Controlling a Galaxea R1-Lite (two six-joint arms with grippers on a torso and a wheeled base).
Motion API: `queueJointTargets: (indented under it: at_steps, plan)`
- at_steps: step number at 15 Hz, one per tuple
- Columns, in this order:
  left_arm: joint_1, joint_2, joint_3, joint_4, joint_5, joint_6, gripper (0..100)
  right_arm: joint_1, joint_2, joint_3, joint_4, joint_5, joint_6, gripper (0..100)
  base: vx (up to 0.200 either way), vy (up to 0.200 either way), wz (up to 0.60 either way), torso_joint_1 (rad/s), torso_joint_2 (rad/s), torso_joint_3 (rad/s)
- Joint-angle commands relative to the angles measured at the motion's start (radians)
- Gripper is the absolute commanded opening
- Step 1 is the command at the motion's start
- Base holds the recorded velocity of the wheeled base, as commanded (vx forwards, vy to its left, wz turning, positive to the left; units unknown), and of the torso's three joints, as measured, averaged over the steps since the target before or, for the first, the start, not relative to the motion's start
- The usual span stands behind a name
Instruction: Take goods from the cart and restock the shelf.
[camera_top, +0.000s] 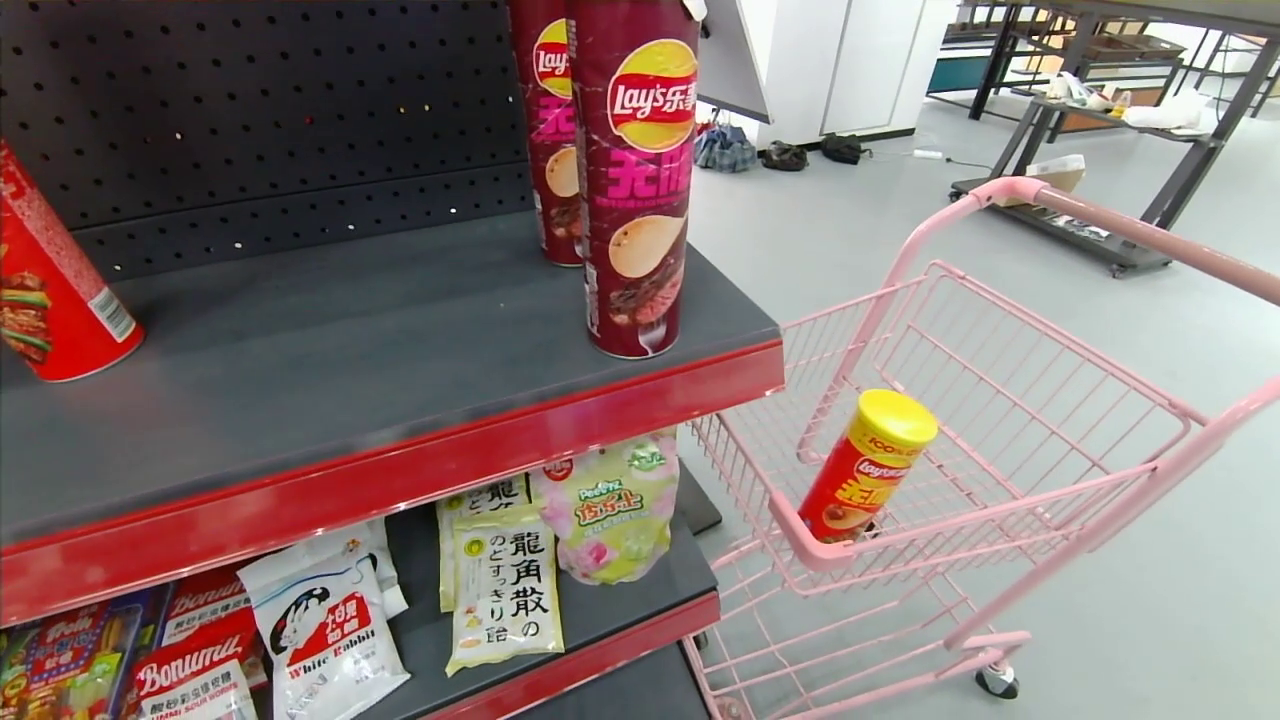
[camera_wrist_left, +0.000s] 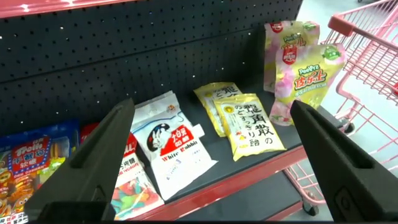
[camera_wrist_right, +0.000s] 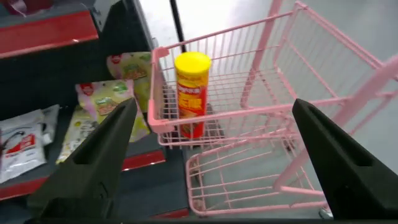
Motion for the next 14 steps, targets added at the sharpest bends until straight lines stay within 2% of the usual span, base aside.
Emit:
queueJointTargets:
  at_steps: [1,2,4,5,7,14]
  plan:
    - [-0.001,0.000,0.000,0.000,0.000,0.000,100,0.119,0.610,-0.119,-0.248,0.061,0.064,100,0.000,0.000,0.00,0.000,0.00,0.000]
    - [0.001,0.000,0.000,0.000,0.000,0.000,100,0.124,0.676,-0.090,-0.329,0.075,0.066,100,0.000,0.000,0.00,0.000,0.00,0.000]
    - [0.001,0.000,0.000,0.000,0.000,0.000,100,0.130,0.906,-0.001,-0.600,0.160,0.067,100,0.000,0.000,0.00,0.000,0.00,0.000]
    - [0.001,0.000,0.000,0.000,0.000,0.000,100,0.127,0.979,0.014,-0.671,0.193,0.066,100,0.000,0.000,0.00,0.000,0.00,0.000]
    - [0.001,0.000,0.000,0.000,0.000,0.000,100,0.124,1.059,0.017,-0.729,0.239,0.067,100,0.000,0.000,0.00,0.000,0.00,0.000]
    - [0.001,0.000,0.000,0.000,0.000,0.000,100,0.115,1.327,-0.021,-0.909,0.269,0.066,100,0.000,0.000,0.00,0.000,0.00,0.000]
